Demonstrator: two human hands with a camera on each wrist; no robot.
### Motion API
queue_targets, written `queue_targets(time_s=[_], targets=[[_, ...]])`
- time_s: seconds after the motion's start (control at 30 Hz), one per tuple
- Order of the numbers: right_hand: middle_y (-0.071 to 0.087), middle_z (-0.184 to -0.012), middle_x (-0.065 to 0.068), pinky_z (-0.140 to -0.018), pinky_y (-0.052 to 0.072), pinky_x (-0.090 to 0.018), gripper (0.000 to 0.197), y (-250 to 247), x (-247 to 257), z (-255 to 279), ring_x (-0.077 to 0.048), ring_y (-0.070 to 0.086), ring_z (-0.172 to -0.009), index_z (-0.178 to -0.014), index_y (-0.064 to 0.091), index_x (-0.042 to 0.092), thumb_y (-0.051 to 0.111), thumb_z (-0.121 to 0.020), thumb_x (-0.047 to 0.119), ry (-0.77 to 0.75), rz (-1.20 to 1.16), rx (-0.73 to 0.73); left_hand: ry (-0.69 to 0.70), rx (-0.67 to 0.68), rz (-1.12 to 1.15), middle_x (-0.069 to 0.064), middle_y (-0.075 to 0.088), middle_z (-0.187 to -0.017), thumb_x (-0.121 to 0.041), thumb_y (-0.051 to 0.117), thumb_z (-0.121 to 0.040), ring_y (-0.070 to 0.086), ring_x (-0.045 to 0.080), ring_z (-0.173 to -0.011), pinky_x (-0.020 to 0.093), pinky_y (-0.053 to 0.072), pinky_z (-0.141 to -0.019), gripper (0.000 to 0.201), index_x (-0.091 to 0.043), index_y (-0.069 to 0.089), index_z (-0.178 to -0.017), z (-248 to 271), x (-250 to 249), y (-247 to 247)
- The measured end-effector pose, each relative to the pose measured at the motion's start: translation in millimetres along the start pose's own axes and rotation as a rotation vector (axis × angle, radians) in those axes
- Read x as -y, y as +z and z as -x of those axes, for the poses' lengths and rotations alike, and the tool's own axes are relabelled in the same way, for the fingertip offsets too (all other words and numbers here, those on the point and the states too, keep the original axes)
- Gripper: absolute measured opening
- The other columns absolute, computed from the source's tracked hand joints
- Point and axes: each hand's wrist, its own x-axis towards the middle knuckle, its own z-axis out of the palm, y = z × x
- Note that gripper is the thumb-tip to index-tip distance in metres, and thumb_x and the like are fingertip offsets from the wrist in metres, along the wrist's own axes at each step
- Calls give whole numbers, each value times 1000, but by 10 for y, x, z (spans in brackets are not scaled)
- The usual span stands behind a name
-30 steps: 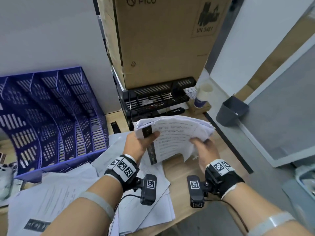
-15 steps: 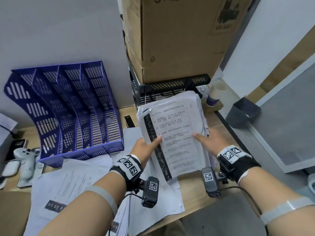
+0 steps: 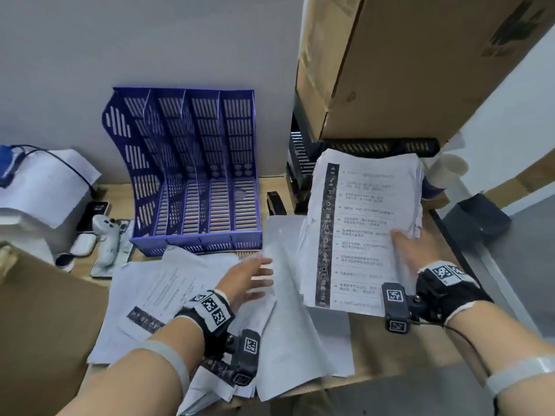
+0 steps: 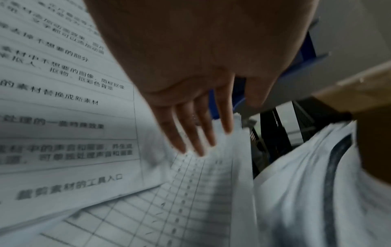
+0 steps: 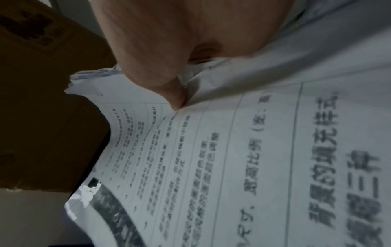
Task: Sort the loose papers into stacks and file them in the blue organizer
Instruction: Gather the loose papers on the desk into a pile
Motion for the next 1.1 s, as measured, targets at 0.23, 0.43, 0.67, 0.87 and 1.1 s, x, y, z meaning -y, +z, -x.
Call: queue_targets(time_s=[0.23, 0.43, 0.67, 0.87, 1.1], targets=[[64, -102, -1, -57, 48, -23, 12, 14, 135, 226, -11, 59, -74, -101, 57, 19, 61, -93, 26, 8, -197, 67, -120, 175, -49, -2, 68, -118, -82, 29, -84, 62, 24, -111, 51, 35, -105, 67, -39, 67, -118, -29, 16, 41], [69, -115, -6, -94, 49, -37, 35, 554, -184, 254, -26, 64, -103, -120, 62, 12, 61, -90, 29, -1, 229, 324, -106, 268, 189, 6, 71, -121, -83, 41, -79, 69, 28, -104, 42, 57, -84, 76, -30, 65, -127, 57, 4, -166], [69, -107, -7, -87, 51, -35, 25, 1674, -89, 588, -27, 64, -98, -110, 64, 16, 58, -89, 29, -255, 540, 560, 22, -175, -232, -11, 69, -53, -29, 73, -87, 66, 3, -48, 21, 57, -54, 18, -12, 66, -87, 378, 445, -903], [66, -95, -10, -72, 42, -26, 18, 2694, 101, 819, -32, 65, -96, -96, 66, 13, 59, -85, 26, -466, 790, 649, -120, -444, -288, 5, 69, -59, -36, 79, -79, 65, 21, -61, 46, 57, -72, 30, -12, 69, -65, 565, 951, -1514], [58, -115, -17, -86, 52, -35, 29, 3155, -11, 864, -35, 61, -100, -111, 63, 17, 47, -88, 22, -562, 1052, 635, -129, -730, -321, 15, 54, -59, -42, 80, -71, 62, 30, -65, 35, 54, -71, 48, -6, 53, -54, 597, 1157, -1686]])
